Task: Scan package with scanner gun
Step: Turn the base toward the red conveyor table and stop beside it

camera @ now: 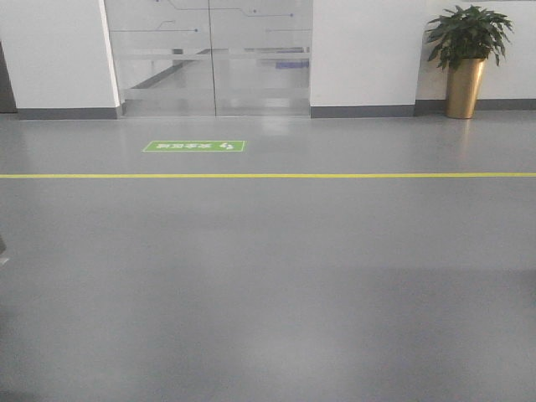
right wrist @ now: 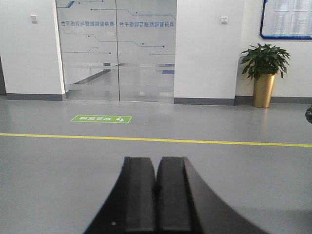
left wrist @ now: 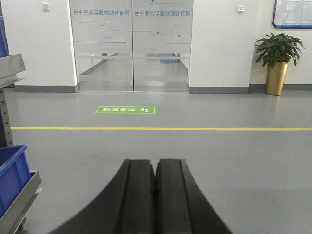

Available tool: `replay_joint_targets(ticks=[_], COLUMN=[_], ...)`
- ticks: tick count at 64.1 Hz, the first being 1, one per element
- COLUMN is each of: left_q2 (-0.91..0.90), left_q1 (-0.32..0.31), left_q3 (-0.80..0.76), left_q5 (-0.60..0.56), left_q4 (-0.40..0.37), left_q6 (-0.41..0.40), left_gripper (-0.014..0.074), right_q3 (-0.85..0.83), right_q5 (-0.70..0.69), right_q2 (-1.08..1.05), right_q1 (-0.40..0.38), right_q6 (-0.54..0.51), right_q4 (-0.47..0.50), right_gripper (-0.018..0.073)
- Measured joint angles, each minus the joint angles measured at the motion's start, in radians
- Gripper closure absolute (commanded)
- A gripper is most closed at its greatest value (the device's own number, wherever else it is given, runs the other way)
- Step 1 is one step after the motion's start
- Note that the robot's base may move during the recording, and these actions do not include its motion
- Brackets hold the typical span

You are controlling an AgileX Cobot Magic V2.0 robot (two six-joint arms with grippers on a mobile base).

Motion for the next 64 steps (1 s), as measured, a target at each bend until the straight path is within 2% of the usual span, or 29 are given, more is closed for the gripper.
replay_joint_targets(ticks=[64], left_q2=[0.000], left_q1=[0.000], left_q3=[0.000], left_q5=[0.000], left_q4=[0.000], left_q6=[0.000], left_gripper=[0.0707], right_q3=[0.000], right_q5=[0.000], right_q2=[0.000], right_q1=[0.000], right_q6=[0.000], right_q4=[0.000], right_gripper=[0.0728])
